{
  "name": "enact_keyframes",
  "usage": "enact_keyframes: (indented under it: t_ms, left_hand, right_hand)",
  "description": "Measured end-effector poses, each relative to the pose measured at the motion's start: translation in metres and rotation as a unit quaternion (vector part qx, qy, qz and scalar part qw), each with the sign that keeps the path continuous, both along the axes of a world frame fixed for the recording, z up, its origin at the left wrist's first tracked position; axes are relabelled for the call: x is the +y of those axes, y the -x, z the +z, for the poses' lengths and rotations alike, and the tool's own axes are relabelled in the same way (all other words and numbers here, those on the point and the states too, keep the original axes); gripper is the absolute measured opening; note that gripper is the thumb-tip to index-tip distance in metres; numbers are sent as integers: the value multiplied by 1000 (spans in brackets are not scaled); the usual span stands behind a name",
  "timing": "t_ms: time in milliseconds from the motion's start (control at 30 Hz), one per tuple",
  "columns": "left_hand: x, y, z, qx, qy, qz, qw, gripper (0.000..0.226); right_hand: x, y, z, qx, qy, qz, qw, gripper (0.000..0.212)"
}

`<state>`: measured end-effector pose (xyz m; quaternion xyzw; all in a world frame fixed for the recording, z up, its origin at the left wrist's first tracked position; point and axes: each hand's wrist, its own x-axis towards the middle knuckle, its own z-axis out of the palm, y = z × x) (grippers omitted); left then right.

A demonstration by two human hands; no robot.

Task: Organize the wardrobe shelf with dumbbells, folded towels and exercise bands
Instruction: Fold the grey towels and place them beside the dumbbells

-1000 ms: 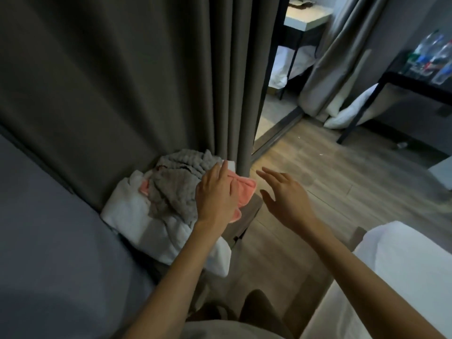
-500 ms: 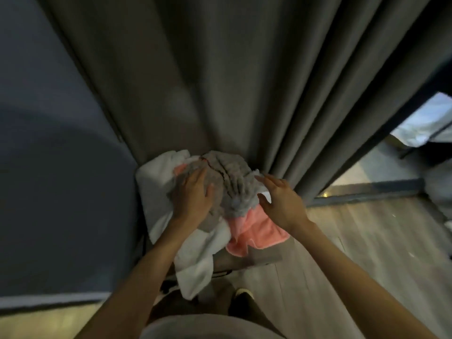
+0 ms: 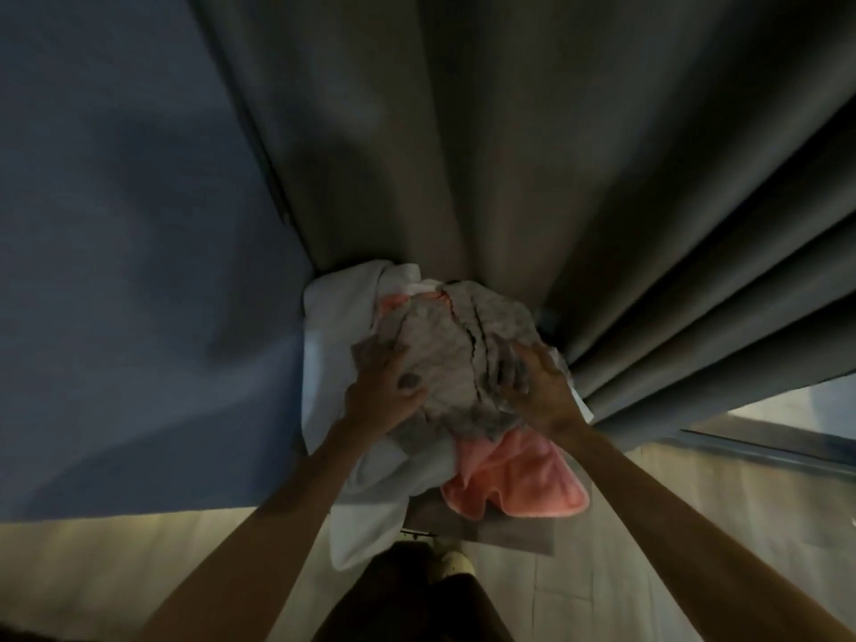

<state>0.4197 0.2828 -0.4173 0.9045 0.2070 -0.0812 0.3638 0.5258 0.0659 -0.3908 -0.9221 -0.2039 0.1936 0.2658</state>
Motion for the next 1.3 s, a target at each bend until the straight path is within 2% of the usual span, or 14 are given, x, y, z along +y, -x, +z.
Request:
enact_keyframes:
  t_ms: [100, 167, 267, 333, 433, 500, 633, 733, 933, 1033, 1133, 1300]
  left_hand:
    - [-3, -9, -31, 34, 38, -22, 998, 111]
    - [-4, -12, -49, 44, 17, -14, 999, 115]
    - [-3, -16, -63, 41, -36, -2, 999, 95]
    - [-1, -18, -66, 16, -47, -12, 999, 73]
    - [-1, -18, -56, -17, -46, 0, 999, 45]
    - [-3, -16, -43, -28, -33, 26, 999, 40]
    - [0, -12, -7, -120, -23, 121, 985, 17]
    - [2, -9, 36, -177, -38, 160, 970, 28]
    - [-12, 16, 134, -284, -70, 225, 929, 36]
    - [-22, 37, 167, -310, -92, 259, 910, 29]
    - [-32, 77, 193, -316, -125, 288, 895, 31]
    - [-40, 151, 215, -310, -117, 312, 890, 33]
  right_hand:
    - [11, -13, -31, 25, 6, -16, 1000, 81]
    - [15, -20, -47, 27, 0, -18, 999, 82]
    - [18, -29, -67, 37, 26, 8, 999, 76]
    - [18, -31, -73, 54, 46, 28, 997, 65]
    - [19, -32, -67, 46, 21, 1, 999, 43]
    - [21, -31, -54, 11, 5, 3, 1000, 36]
    - [23, -35, -10, -76, -83, 19, 993, 27]
    - [19, -37, 31, -97, -168, 26, 981, 27]
    - [16, -28, 108, -163, -289, 128, 934, 34]
    - [23, -16, 142, -146, -323, 151, 923, 36]
    - [30, 13, 173, -139, -359, 223, 896, 32]
    - [52, 70, 198, -83, -366, 326, 868, 34]
